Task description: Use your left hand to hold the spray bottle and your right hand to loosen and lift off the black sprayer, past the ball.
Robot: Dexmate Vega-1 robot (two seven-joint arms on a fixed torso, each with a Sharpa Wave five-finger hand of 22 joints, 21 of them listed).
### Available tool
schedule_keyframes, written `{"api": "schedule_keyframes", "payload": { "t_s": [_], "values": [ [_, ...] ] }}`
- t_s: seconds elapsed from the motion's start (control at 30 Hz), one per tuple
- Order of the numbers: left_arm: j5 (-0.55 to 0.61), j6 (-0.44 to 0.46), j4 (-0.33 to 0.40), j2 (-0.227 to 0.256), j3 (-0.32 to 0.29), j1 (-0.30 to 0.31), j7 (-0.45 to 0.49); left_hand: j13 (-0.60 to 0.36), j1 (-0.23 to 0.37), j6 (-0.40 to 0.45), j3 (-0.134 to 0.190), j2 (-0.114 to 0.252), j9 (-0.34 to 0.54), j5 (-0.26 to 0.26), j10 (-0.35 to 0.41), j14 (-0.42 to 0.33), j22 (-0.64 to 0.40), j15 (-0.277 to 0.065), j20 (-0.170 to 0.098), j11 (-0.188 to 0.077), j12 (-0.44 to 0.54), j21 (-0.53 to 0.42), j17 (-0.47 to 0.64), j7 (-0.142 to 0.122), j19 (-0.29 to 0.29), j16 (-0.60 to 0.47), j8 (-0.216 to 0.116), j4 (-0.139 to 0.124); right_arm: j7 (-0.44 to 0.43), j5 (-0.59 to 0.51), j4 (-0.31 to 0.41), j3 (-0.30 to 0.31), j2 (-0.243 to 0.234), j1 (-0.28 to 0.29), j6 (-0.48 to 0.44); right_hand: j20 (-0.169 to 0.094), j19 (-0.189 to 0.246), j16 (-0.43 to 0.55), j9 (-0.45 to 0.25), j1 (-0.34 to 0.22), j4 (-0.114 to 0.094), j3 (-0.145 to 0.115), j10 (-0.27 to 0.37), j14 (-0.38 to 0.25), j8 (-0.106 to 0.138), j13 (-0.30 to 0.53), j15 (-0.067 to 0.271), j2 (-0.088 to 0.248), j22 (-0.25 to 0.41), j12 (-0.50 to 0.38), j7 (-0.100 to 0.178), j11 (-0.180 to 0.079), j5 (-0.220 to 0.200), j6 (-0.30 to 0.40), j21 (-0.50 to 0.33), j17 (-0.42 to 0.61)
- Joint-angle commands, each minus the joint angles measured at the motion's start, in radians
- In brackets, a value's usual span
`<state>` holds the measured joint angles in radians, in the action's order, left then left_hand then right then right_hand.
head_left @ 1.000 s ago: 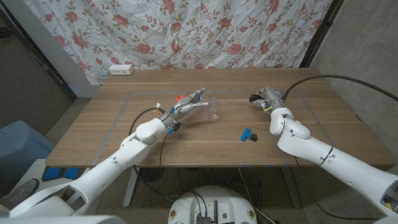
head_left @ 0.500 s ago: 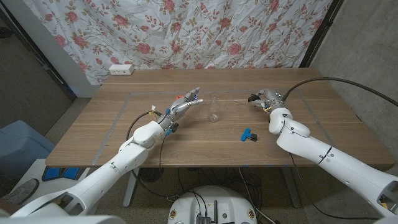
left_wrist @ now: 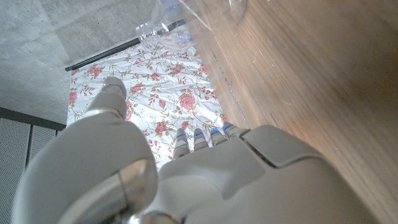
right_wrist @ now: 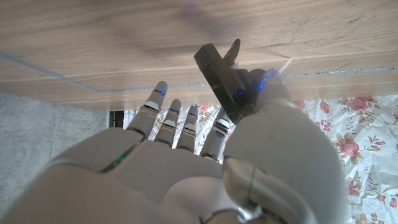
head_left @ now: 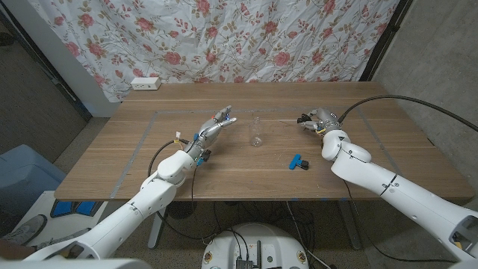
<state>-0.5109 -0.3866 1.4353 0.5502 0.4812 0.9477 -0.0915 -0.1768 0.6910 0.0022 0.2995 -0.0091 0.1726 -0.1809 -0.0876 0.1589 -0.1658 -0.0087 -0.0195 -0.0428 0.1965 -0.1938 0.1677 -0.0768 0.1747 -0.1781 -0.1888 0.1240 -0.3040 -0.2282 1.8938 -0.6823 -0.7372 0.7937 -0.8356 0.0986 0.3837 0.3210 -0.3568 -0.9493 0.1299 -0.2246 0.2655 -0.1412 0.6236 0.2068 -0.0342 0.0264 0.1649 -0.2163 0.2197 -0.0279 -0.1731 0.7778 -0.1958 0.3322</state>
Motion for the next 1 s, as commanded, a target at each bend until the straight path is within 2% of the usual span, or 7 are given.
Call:
{"api": "schedule_keyframes", "payload": {
  "t_s": [0.03, 0.3, 0.5, 0.87, 1.0],
  "values": [
    [-0.004, -0.002, 0.006, -0.005, -0.019, 0.026, 0.046, -0.001, -0.010, 0.008, 0.000, 0.004, 0.002, 0.003, 0.008, -0.007, -0.004, 0.003, 0.008, -0.004, 0.011, -0.004, 0.003, -0.002, 0.001, -0.010, -0.004, -0.006, -0.008, 0.042, -0.017, -0.005, 0.007, -0.014, -0.003, 0.004, 0.001, -0.002, 0.001, 0.008, 0.001, 0.006, -0.005, 0.000, -0.010, 0.004, -0.011, 0.002, 0.005, 0.001, -0.002, 0.009, -0.007, -0.020, 0.003, 0.002],
    [-0.007, -0.007, -0.018, -0.015, -0.015, 0.013, 0.035, -0.001, -0.016, 0.012, 0.001, 0.009, 0.002, 0.003, 0.013, -0.013, -0.004, -0.001, 0.011, -0.003, 0.011, -0.005, 0.002, -0.002, -0.008, -0.010, -0.003, -0.006, -0.010, 0.063, -0.031, -0.012, 0.011, -0.022, -0.007, 0.004, 0.001, -0.003, 0.007, 0.012, 0.003, 0.007, -0.010, 0.002, -0.015, 0.004, -0.013, 0.000, 0.005, 0.004, -0.001, 0.011, -0.008, -0.029, 0.003, 0.003],
    [-0.008, -0.005, -0.019, -0.016, -0.017, 0.015, 0.042, -0.001, -0.019, 0.014, 0.002, 0.014, 0.002, 0.003, 0.018, -0.018, -0.004, 0.000, 0.012, -0.004, 0.011, -0.005, 0.002, -0.003, -0.012, -0.010, -0.002, -0.005, -0.007, 0.076, -0.037, -0.019, 0.013, -0.032, -0.012, 0.004, 0.000, -0.004, 0.013, 0.014, 0.006, 0.008, -0.018, 0.004, -0.028, 0.004, -0.016, -0.002, 0.005, 0.007, -0.002, 0.014, -0.009, -0.055, 0.004, 0.004],
    [-0.010, -0.001, -0.014, -0.014, -0.020, 0.021, 0.048, -0.001, -0.025, 0.018, 0.004, 0.021, 0.002, 0.003, 0.024, -0.023, -0.004, 0.000, 0.015, -0.004, 0.012, -0.005, 0.002, -0.001, -0.019, -0.009, -0.001, -0.004, -0.010, 0.097, -0.043, -0.021, 0.008, -0.038, 0.001, 0.008, -0.006, -0.013, 0.037, 0.026, 0.011, 0.011, -0.036, 0.018, -0.080, 0.005, -0.026, -0.011, 0.005, 0.013, -0.003, 0.025, -0.012, -0.156, 0.006, 0.006],
    [-0.011, 0.002, -0.011, -0.013, -0.021, 0.024, 0.051, -0.001, -0.027, 0.018, 0.005, 0.024, 0.002, 0.003, 0.025, -0.025, -0.004, -0.001, 0.016, -0.003, 0.011, -0.004, 0.002, 0.000, -0.020, -0.009, -0.001, -0.003, -0.011, 0.105, -0.044, -0.018, 0.005, -0.037, 0.007, 0.011, -0.008, -0.016, 0.048, 0.035, 0.011, 0.013, -0.039, 0.021, -0.107, 0.005, -0.029, -0.016, 0.005, 0.013, -0.007, 0.029, -0.012, -0.206, 0.006, 0.006]
  ]
}}
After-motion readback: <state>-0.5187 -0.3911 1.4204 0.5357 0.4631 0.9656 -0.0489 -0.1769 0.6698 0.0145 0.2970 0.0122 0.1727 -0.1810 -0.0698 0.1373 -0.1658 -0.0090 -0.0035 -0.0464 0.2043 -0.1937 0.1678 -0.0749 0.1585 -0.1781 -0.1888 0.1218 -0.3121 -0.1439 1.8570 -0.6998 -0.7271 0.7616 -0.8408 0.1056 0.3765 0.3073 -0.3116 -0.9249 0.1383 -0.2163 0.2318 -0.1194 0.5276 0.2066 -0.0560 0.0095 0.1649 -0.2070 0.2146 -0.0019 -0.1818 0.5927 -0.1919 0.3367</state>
